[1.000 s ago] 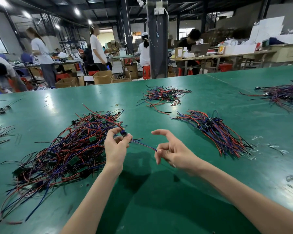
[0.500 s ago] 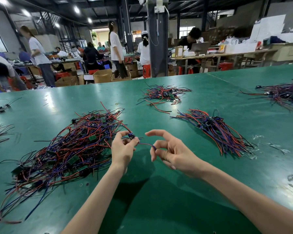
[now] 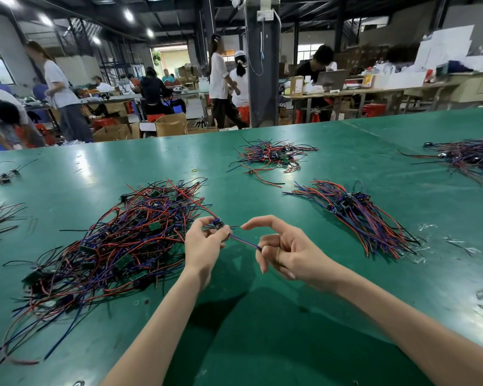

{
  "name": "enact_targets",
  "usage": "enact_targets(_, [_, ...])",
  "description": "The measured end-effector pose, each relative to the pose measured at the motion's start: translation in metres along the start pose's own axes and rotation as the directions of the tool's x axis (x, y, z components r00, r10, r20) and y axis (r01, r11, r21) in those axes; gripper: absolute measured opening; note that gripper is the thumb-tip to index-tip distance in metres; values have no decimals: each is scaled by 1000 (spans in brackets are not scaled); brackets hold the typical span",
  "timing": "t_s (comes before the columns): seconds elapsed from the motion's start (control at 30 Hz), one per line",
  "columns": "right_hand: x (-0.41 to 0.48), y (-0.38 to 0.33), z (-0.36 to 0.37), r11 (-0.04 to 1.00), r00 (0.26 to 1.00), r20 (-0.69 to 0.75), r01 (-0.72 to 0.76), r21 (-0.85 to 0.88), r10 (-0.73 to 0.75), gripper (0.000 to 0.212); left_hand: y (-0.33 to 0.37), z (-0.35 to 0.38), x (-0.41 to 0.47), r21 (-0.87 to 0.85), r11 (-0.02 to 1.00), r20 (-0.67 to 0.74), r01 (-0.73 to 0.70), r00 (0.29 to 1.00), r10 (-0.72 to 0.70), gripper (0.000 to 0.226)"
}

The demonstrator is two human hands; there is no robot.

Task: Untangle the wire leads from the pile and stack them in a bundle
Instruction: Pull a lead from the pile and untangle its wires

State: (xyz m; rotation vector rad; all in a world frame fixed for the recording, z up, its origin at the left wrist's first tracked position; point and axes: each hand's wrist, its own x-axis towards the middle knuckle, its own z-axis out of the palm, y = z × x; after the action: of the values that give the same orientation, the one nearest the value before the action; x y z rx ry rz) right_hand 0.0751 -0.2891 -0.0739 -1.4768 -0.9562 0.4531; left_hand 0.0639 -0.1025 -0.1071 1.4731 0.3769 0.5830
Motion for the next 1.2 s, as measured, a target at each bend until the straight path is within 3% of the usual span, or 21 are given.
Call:
enact_targets(0.37, [0,3,-3,1000,999,35,-13,-9,14,46,2,-2,3,12,999,0,30,1000,-30,27])
enact_targets(0.53, [1,3,-8,1000,999,52,-18,17,17,47,8,-3,3,-123,986,5,115,993,-115,25])
enact_targets(0.63, [3,5,-17,984,988,90,-132,121,122,38,13,-6,4,-243,957,5,160,986,-164,22])
enact_targets(0.73, [4,7,-29,938,952,165,-288,194,258,47,16,-7,3,-309,932,40,188,982,-185,17])
enact_targets(0.93, [3,3,-43,886,817,412,-461,49,403,38,16,5,-9,-279,931,165,235,967,-194,18])
enact_targets(1.03, [5,5,-39,885,827,357,-466,2,435,46,12,13,-18,-238,934,228,267,950,-213,19])
enact_targets(1.2, [8,17,-26,902,898,164,-424,74,409,25,7,22,-26,-194,942,296,274,932,-210,20])
